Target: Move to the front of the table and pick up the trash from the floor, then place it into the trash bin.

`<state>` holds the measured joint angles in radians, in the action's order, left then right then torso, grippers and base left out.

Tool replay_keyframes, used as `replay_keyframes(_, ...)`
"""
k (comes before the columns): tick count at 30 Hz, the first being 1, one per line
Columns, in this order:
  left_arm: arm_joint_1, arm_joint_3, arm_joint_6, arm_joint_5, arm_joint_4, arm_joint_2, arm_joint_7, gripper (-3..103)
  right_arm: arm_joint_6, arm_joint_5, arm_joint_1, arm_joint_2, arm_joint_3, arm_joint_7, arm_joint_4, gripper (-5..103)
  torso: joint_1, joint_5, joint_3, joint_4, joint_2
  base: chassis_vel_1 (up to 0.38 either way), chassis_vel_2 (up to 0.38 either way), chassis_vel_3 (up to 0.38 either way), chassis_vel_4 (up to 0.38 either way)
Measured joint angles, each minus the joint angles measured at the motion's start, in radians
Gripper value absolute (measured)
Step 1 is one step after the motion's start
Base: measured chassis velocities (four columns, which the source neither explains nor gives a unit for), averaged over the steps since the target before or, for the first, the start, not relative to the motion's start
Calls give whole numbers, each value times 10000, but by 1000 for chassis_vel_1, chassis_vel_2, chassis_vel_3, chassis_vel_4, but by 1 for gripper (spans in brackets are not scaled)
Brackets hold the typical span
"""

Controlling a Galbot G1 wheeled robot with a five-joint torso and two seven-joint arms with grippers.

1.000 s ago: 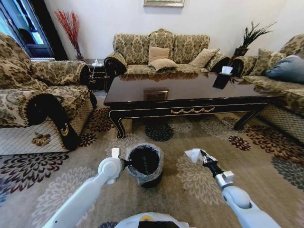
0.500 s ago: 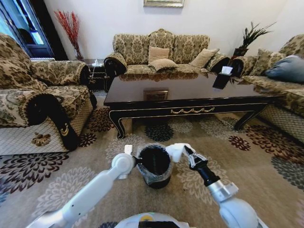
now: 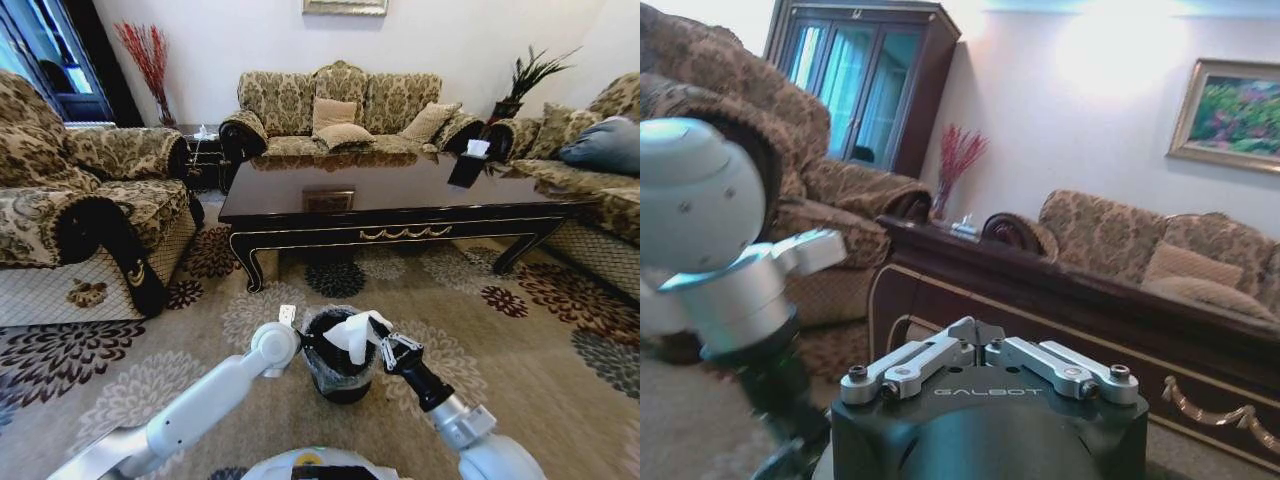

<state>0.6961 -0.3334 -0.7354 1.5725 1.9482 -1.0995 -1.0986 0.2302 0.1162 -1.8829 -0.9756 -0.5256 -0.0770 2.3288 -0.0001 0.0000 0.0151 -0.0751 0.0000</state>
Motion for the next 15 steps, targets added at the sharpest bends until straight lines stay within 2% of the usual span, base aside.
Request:
replay_keyframes(3,55,-5,0,-6,47,-8,-18,0,0,-93,8,-18,69,-39,-112,3,0,0,0,0,0,0,0,0,0)
replay_keyframes(7,209,8,0,-14,241,72,-31,0,-23,-147,198,36,99,-41,-429,24,0,0,0,2,0,0,0,0,0)
replay_keyframes(10,273,79,0,-13,317,108,-31,0,-25,-295,319,55,71,-31,-625,29,0,0,0,2,1,0,0,0,0)
replay_keyframes(11,321,156,0,-3,357,140,-31,0,-25,-485,358,61,53,-29,-757,40,0,0,0,2,0,0,0,0,0)
replay_keyframes(14,372,235,0,-2,384,174,-33,0,-22,-777,364,64,46,-61,-876,45,0,0,0,1,0,0,0,0,0)
replay_keyframes(15,401,272,0,7,398,190,-34,0,-18,-938,358,64,43,-111,-922,51,0,0,0,2,0,0,0,0,0)
